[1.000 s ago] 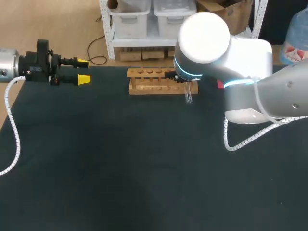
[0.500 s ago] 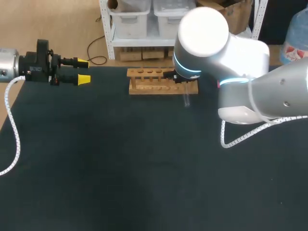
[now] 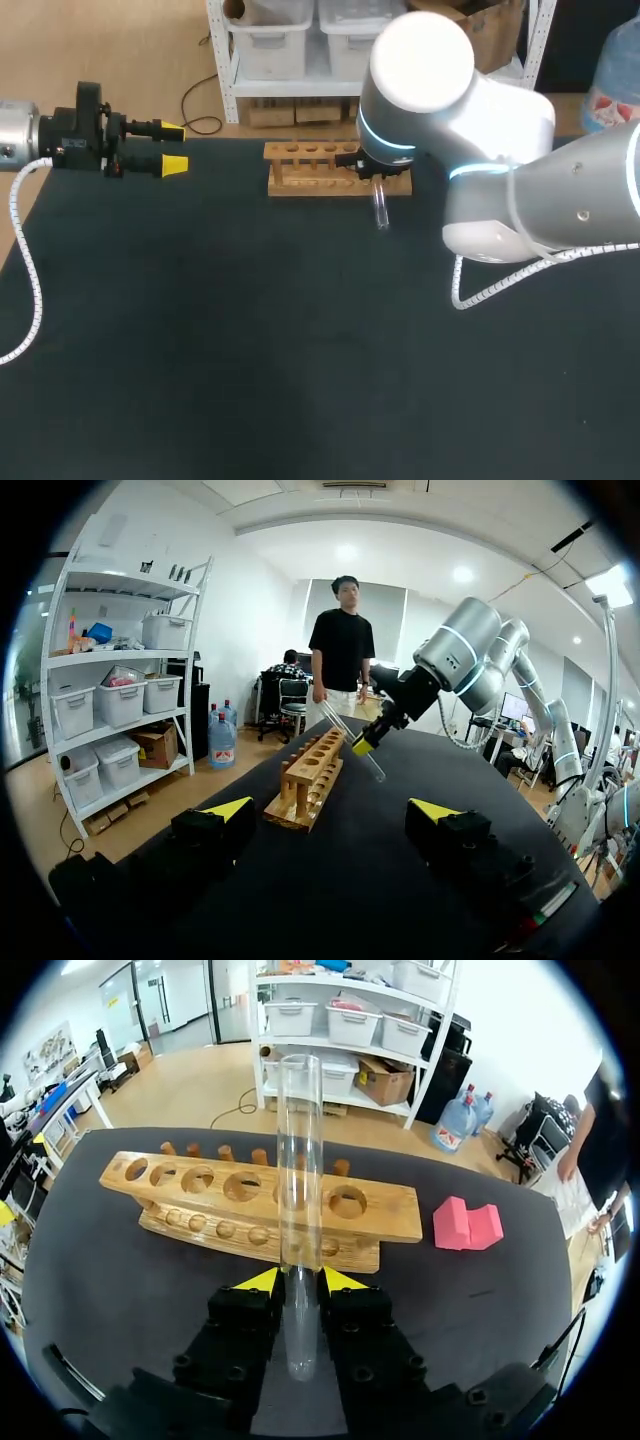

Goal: Grasp the test tube, adjust it, and insert it.

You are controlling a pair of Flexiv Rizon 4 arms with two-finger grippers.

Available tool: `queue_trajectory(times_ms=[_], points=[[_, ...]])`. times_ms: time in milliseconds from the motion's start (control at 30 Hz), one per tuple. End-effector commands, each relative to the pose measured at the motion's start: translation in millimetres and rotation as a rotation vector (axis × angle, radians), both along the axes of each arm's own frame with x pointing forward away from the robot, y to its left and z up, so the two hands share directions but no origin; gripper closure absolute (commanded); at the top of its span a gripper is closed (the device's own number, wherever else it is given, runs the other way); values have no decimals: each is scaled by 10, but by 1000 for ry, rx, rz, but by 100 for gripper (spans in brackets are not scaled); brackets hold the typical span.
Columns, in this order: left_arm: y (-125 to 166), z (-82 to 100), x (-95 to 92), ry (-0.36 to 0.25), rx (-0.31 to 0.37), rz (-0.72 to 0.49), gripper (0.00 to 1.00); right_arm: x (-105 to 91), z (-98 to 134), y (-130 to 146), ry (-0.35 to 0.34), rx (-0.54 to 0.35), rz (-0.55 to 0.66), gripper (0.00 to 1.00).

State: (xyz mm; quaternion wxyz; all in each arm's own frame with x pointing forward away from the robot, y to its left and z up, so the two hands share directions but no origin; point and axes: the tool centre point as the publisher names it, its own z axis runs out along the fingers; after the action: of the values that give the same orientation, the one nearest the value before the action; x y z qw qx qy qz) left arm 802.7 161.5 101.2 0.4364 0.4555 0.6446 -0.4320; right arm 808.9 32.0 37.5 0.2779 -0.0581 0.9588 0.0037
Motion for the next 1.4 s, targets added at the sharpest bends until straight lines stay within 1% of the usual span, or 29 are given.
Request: queue_trajectory(times_ms=[33,267,467,733,900,1167,1400], points=[[4,-12,-1,-4,-2,0,0,14,-31,4,3,1,1,100],[4,-12,-1,-4,-2,0,0,-29,-6,-12,-1,4,-5,100],[4,-12,-1,-4,-2,0,0,-151,91,27,-19,21,-23,100],[4,-12,-1,-4,-2,0,0,-393,347,64,-76,58,-84,100],[4,-12,-1,-4,-2,0,0,-497,533,32,-115,64,-115,100],[4,-12,-1,-4,-2,0,0,-601,772,-6,-156,71,-74,100],[4,-12,-1,-4,-2,0,0,-692,868,-26,-159,63,-54,100]])
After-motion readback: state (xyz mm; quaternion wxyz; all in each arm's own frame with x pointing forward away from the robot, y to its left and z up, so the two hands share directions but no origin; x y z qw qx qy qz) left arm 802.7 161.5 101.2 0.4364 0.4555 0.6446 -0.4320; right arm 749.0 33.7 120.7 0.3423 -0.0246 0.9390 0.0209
